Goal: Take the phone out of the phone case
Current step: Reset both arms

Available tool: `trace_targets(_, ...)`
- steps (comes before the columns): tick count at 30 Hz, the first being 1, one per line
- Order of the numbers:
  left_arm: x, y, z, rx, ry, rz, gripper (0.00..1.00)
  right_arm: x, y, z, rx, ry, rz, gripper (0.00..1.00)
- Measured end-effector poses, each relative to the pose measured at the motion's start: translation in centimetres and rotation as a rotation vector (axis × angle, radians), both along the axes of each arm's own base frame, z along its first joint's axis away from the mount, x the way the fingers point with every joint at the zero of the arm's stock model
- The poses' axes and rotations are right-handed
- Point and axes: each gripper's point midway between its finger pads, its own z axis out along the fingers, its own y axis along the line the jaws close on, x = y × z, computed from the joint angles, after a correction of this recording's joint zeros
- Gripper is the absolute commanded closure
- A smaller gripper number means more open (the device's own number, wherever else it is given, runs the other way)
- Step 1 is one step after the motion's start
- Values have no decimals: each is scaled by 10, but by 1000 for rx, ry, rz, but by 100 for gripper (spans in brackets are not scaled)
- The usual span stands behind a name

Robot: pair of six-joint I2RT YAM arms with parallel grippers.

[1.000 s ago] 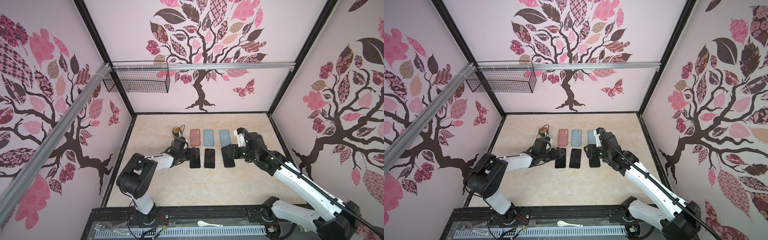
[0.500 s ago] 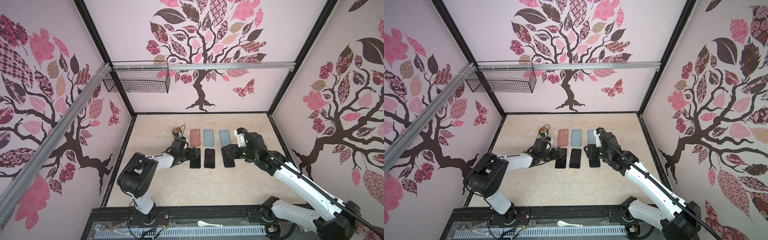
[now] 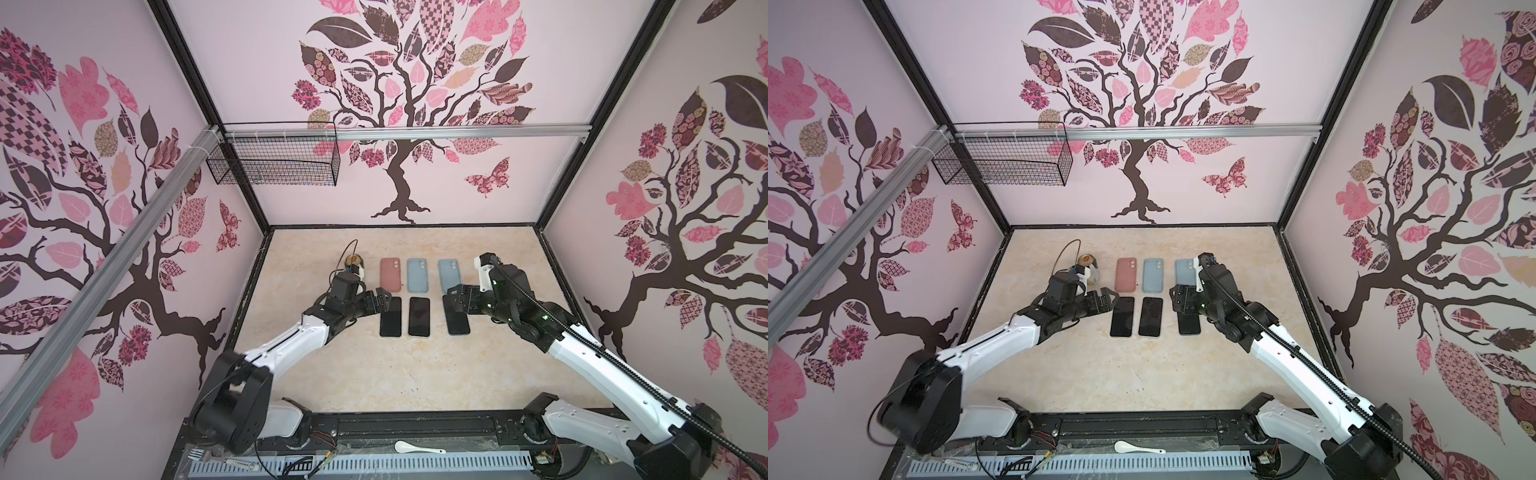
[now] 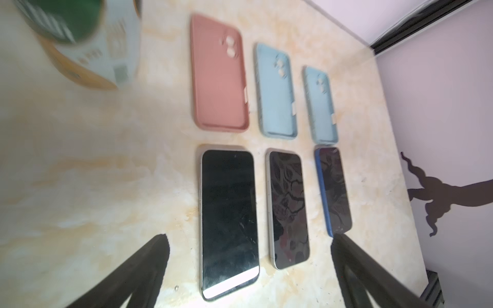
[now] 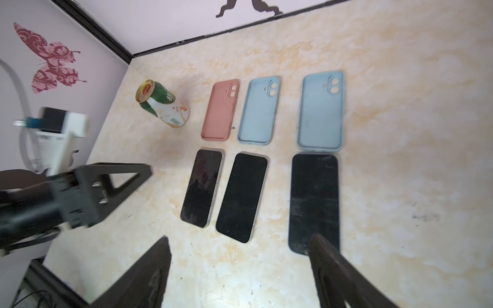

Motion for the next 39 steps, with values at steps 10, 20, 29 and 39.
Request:
trace_targets(10, -36, 124, 70, 175, -388, 379, 2, 25, -36, -7, -135, -258, -155, 0)
trace_targets(20, -36, 180, 26, 485, -450, 547, 2, 56, -76, -54, -376, -438, -269, 0)
trace_targets(29, -19, 203, -13, 634, -445, 551, 2, 84, -135, -66, -460, -457, -433, 0)
trace_targets(39, 1, 211, -33, 663, -437, 507, 1, 85, -165, -111, -507, -399, -443, 1)
